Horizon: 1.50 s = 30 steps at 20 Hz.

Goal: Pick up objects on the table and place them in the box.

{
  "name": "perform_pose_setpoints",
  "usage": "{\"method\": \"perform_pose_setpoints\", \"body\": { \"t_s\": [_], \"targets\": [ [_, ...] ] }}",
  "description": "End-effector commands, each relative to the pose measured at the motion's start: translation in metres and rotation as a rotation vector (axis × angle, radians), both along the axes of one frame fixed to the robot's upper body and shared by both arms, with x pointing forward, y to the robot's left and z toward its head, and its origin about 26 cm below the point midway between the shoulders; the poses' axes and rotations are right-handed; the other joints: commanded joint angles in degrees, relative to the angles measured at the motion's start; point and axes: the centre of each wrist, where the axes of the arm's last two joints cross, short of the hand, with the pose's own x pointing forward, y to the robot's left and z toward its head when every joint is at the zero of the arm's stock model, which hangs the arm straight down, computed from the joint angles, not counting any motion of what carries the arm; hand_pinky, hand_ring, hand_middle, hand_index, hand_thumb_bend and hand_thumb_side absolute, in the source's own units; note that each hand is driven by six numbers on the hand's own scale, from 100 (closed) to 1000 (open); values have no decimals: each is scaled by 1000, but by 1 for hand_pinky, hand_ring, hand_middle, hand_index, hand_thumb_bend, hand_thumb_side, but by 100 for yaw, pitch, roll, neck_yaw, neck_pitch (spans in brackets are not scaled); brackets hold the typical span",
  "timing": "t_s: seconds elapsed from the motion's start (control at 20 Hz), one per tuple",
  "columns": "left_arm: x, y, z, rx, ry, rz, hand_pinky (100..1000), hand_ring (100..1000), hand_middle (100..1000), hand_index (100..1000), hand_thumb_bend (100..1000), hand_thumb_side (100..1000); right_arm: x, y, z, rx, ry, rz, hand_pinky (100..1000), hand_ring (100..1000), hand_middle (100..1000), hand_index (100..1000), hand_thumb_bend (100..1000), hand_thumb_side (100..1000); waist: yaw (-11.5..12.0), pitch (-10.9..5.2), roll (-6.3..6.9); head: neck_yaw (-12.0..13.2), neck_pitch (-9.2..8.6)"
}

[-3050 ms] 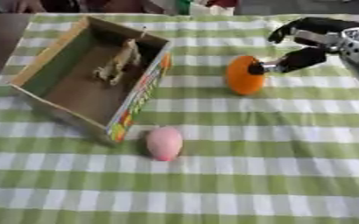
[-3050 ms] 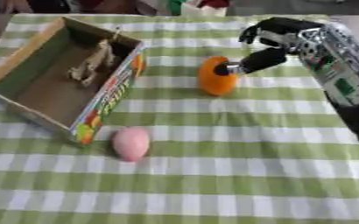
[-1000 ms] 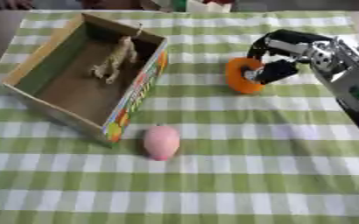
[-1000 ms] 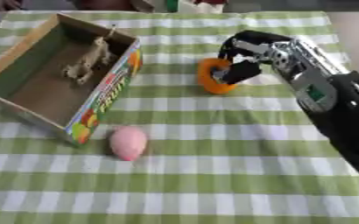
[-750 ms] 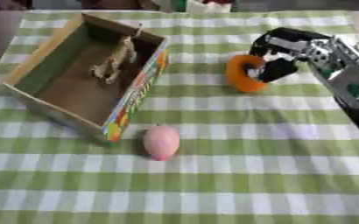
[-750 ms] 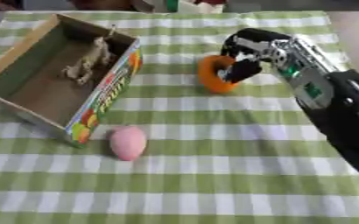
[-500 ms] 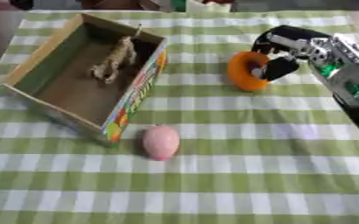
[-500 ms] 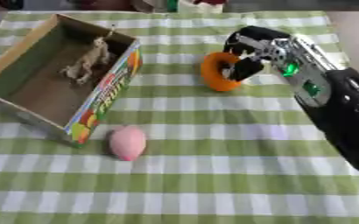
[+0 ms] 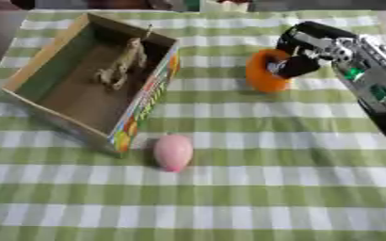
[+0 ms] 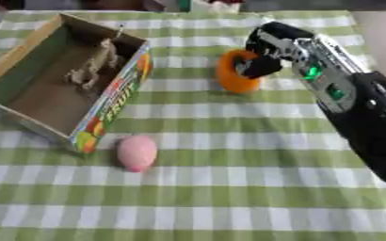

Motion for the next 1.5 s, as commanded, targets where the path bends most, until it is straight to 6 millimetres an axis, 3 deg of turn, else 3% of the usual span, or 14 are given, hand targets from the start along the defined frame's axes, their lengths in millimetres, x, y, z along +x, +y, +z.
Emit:
{"method": "perform_pose_setpoints", "body": {
  "t_s": [0.05, 1.0, 1.5],
  "targets": [
    [-5, 2, 10, 16, -37, 11, 766, 757, 764, 885, 114, 1000, -11, -3, 26, -7, -68, 3, 706, 673, 427, 484, 100, 421, -7, -130, 3, 0, 35],
    [-5, 3, 10, 19, -37, 16, 765, 751, 757, 883, 106, 1000, -28, 27, 68, -60, -175, 100, 701, 671, 483, 555, 100, 418, -18, -201, -38, 1, 48],
    [-5, 3, 11, 25, -39, 13, 765, 751, 756, 883, 105, 1000, -35, 68, 102, -65, -239, 195, 703, 678, 490, 565, 100, 414, -46, -273, -97, -88, 66]
  ]
}}
